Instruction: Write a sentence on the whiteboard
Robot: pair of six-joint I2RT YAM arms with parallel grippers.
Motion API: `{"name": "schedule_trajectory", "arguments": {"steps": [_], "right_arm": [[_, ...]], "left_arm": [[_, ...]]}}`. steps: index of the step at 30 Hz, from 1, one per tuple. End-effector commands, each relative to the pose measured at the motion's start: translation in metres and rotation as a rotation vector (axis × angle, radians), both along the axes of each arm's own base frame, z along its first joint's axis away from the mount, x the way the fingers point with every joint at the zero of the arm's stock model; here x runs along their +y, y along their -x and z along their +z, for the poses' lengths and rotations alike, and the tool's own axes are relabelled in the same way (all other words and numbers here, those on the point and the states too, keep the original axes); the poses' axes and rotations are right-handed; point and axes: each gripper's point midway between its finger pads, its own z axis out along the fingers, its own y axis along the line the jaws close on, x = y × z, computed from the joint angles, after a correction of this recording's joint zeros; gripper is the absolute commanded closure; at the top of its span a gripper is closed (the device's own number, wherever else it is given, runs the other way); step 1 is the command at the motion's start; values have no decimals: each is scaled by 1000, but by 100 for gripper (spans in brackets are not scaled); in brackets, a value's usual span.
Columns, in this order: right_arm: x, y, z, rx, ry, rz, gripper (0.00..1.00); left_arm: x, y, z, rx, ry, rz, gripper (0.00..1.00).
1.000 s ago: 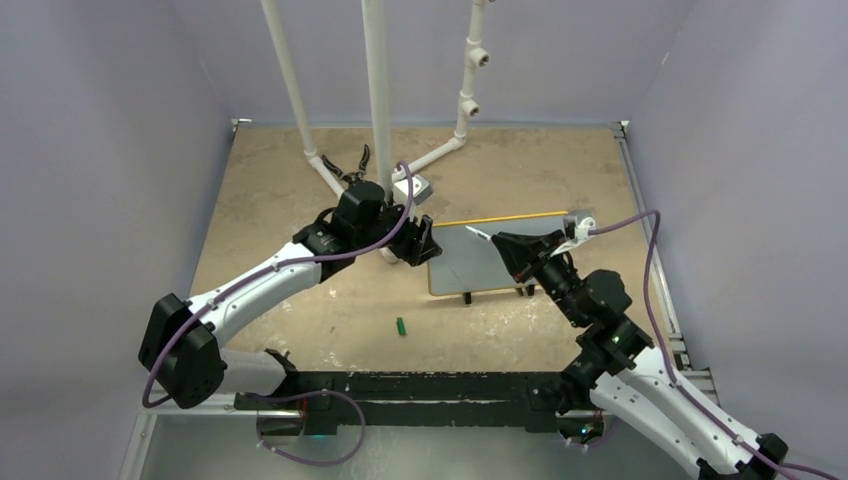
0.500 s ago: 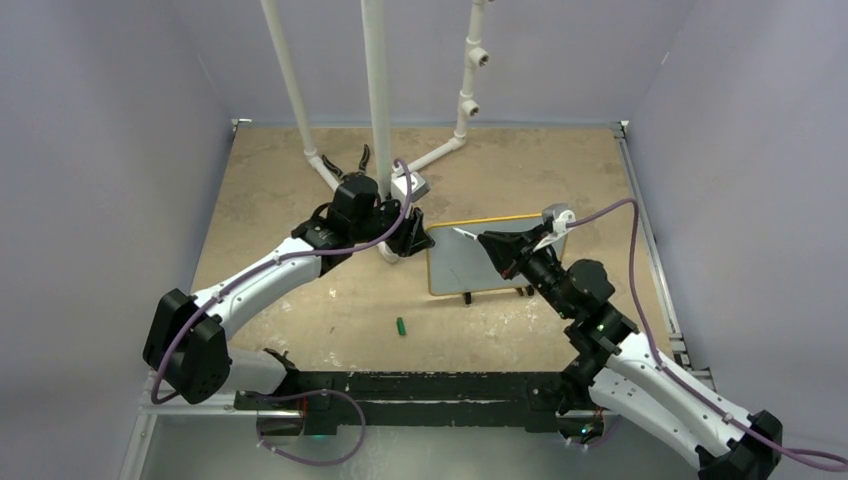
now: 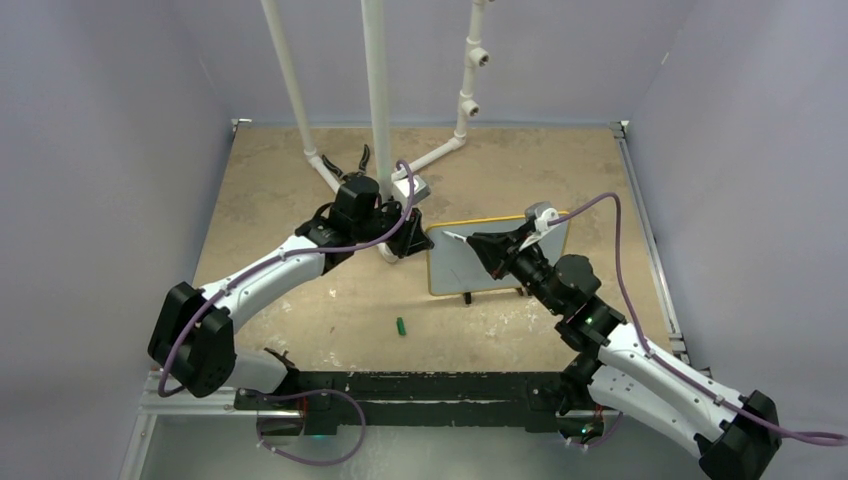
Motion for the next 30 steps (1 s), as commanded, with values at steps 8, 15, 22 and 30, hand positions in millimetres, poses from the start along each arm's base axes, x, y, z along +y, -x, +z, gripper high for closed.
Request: {"name": "schedule_trajectory", "arguments": {"steps": [8, 15, 22, 30], "right_arm": [[13, 4, 17, -72, -11, 44, 100], [12, -2, 14, -56, -6, 2, 100], [4, -8, 9, -36, 10, -63, 100], [0, -12, -8, 21, 54, -98, 100]], "left_arm": [[0, -11, 0, -21, 22, 8, 92], [1, -11, -2, -23, 15, 10, 100], [1, -11, -2, -27, 11, 6, 100], [1, -11, 0, -32, 15, 4, 100]]}}
